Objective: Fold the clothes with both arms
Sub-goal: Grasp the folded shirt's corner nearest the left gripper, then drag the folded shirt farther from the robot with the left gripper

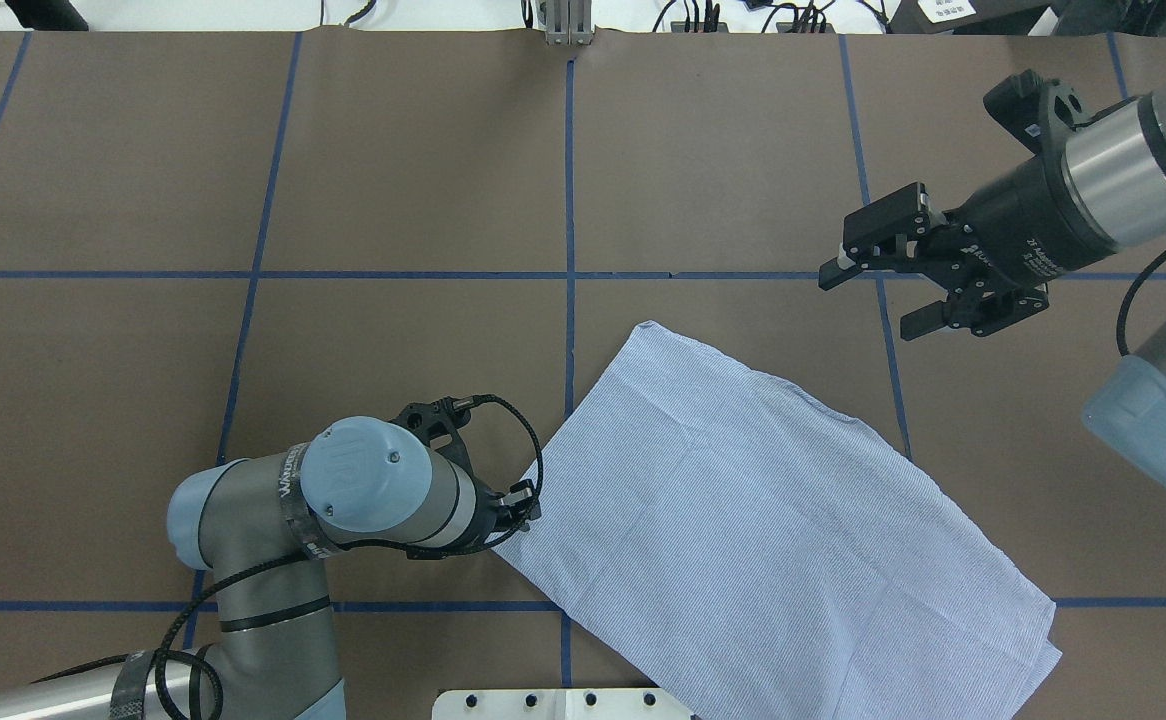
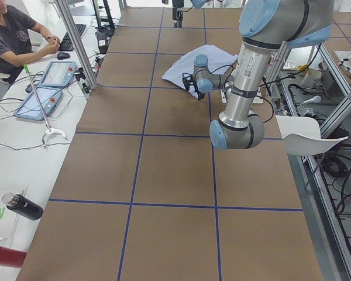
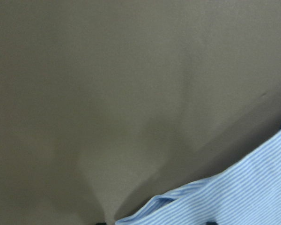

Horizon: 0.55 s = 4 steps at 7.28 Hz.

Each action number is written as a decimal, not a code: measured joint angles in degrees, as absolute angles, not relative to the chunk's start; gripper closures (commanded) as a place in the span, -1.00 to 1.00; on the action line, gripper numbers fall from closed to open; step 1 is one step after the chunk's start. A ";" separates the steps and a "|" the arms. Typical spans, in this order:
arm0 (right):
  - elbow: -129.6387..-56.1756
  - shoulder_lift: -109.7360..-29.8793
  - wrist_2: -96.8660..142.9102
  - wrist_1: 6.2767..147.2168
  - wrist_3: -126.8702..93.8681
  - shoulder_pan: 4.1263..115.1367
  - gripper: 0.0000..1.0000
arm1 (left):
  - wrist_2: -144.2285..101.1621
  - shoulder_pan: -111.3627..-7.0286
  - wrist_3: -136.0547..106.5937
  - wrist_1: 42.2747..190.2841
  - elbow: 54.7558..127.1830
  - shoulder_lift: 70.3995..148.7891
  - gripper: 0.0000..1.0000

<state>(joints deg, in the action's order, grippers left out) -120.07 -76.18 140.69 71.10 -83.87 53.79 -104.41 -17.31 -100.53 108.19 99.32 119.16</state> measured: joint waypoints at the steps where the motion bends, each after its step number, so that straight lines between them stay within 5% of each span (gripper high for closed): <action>1: -120.06 -76.20 140.65 71.10 -83.88 53.79 -1.00 | -104.41 -17.31 -100.65 108.19 99.28 119.17 0.67; 2: -120.06 -76.20 140.64 71.10 -83.87 53.79 -1.00 | -104.43 -17.31 -100.74 108.19 99.28 119.21 1.00; 4: -120.06 -76.26 140.63 71.10 -83.85 53.88 -1.00 | -104.57 -17.33 -101.01 108.03 99.83 119.25 1.00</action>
